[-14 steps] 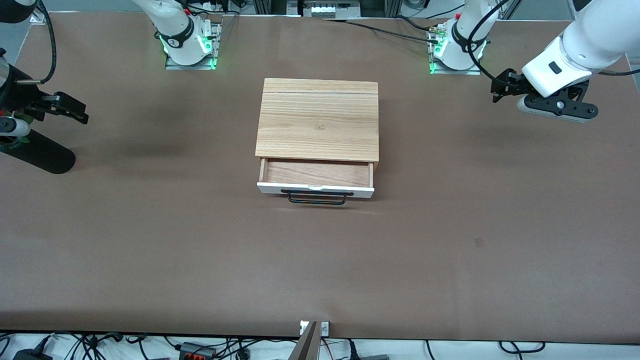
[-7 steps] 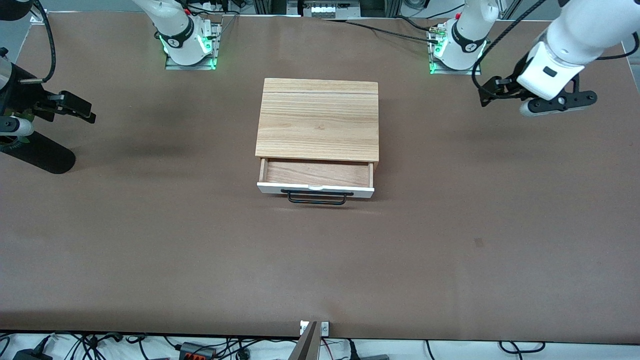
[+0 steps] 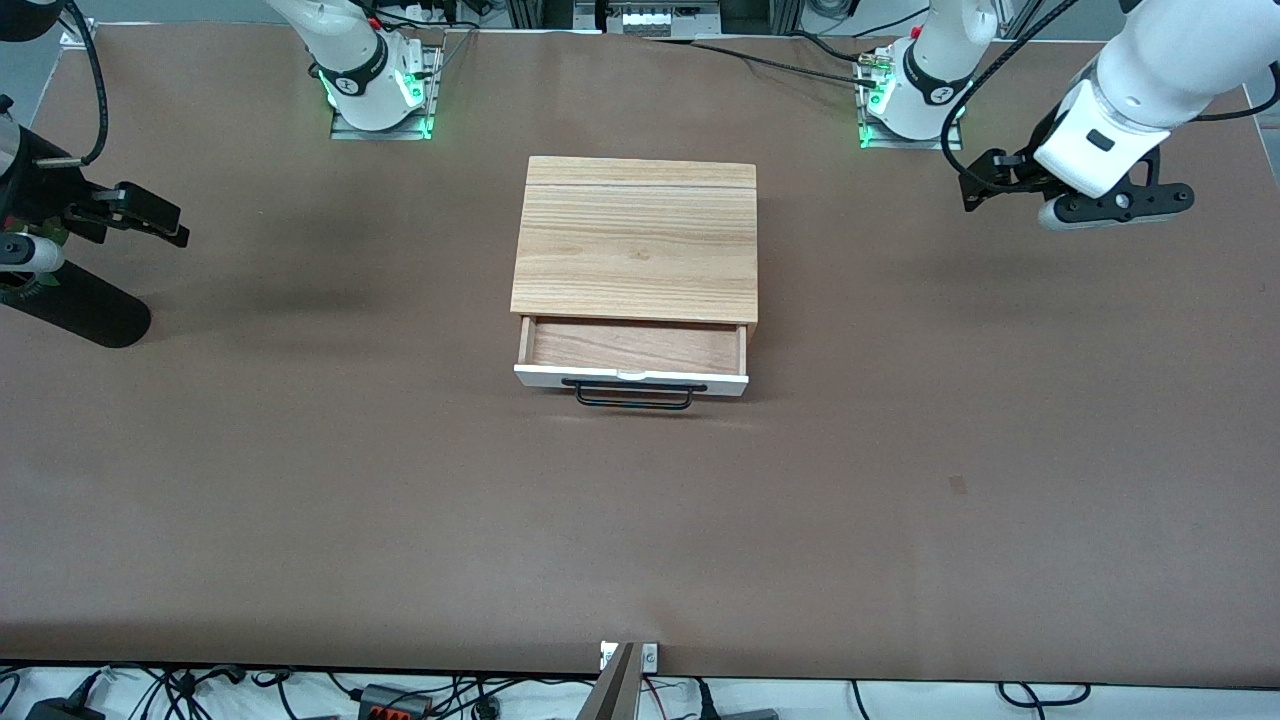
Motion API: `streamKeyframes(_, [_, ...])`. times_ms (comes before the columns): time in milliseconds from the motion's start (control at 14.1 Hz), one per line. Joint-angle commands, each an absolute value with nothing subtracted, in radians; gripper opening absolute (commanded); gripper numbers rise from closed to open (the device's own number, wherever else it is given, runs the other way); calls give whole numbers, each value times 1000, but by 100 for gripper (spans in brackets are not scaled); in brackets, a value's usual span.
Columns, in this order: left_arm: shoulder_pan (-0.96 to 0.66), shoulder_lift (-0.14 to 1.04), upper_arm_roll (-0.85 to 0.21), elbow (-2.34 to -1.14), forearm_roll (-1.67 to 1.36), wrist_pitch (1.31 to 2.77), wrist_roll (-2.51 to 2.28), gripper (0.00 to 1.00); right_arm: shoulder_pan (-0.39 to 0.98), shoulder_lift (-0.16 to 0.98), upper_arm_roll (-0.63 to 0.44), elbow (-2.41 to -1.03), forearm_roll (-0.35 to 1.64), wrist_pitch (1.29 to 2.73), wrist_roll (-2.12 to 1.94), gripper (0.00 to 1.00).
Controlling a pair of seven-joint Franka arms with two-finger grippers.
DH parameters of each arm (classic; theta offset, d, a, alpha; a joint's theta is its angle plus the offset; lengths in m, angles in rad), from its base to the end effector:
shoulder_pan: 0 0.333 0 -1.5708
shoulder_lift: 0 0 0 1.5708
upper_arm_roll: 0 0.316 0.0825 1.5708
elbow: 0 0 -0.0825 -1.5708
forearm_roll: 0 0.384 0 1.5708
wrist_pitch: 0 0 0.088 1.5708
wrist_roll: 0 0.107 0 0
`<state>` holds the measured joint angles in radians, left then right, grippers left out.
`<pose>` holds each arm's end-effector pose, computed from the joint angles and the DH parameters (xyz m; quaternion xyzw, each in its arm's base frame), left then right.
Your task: Pull top drawer with both arms simultaneously
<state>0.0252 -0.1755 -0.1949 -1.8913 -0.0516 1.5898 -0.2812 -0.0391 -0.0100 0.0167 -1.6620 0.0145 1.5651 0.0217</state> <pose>0.4835 -0.0949 0.5657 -0.9961 -0.0603 0.0649 0.0057 0.5470 -0.0107 0.5867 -0.9988 0.0223 0.0434 0.0072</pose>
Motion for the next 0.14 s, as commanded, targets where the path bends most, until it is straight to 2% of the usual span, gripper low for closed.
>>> streamKeyframes(0, [35,-183,-195,-1901,-64,1582,-245,100,-49,-14,26,-1657,26,1560,23,100])
streamKeyframes(71, [35,-183,-195,-1901,-66,1582,-247,100,-48,-14,26,-1657,26,1560,23,100])
